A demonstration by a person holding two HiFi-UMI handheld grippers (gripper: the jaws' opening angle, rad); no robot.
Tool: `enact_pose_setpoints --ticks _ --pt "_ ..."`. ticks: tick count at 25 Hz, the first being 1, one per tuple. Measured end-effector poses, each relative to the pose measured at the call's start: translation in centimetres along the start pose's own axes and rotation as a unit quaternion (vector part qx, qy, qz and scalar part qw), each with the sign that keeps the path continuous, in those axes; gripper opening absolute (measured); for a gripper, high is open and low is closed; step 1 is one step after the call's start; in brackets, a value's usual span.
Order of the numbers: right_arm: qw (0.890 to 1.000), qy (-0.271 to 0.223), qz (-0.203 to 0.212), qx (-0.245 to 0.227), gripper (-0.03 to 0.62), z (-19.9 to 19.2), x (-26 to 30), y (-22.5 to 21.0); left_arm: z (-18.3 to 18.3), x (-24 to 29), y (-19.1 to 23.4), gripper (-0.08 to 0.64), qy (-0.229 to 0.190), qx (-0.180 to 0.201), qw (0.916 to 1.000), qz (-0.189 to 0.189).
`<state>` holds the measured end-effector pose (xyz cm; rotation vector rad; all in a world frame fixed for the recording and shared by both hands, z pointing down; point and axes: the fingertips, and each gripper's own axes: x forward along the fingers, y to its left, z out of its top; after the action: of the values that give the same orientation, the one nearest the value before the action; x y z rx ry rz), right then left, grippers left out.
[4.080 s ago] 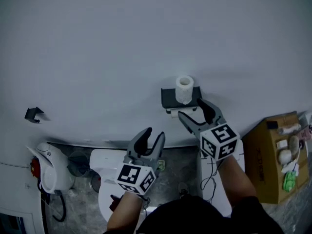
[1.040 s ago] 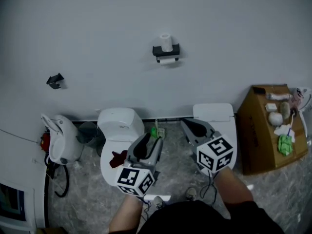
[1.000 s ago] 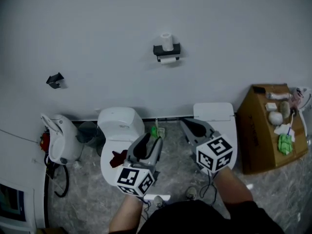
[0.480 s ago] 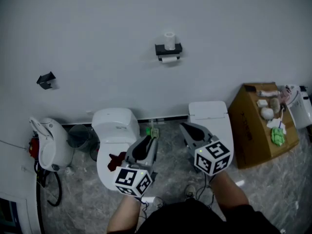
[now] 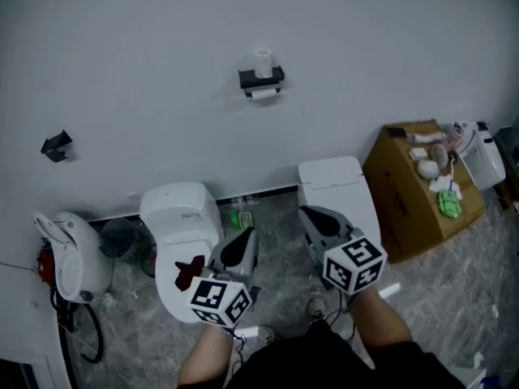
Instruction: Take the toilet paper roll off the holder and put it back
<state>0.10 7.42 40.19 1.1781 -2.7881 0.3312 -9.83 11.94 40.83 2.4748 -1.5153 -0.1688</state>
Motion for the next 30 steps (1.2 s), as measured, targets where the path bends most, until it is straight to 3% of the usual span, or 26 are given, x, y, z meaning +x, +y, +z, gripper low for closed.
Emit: enact_pose_setpoints --ticks 10,30 --pt "1.0 -0.001 -0.026 0.003 -0.003 -0.7 -2.8 -0.9 -0.9 0.8 -2.3 0.005 0.012 -0.001 0.9994 -0.033" --pt "1.0 0.008 -0.021 -0.007 -0.003 -1.0 -4.6 -1.4 -0.7 1.4 -4.2 0.005 0.011 0.004 0.9993 -0.036"
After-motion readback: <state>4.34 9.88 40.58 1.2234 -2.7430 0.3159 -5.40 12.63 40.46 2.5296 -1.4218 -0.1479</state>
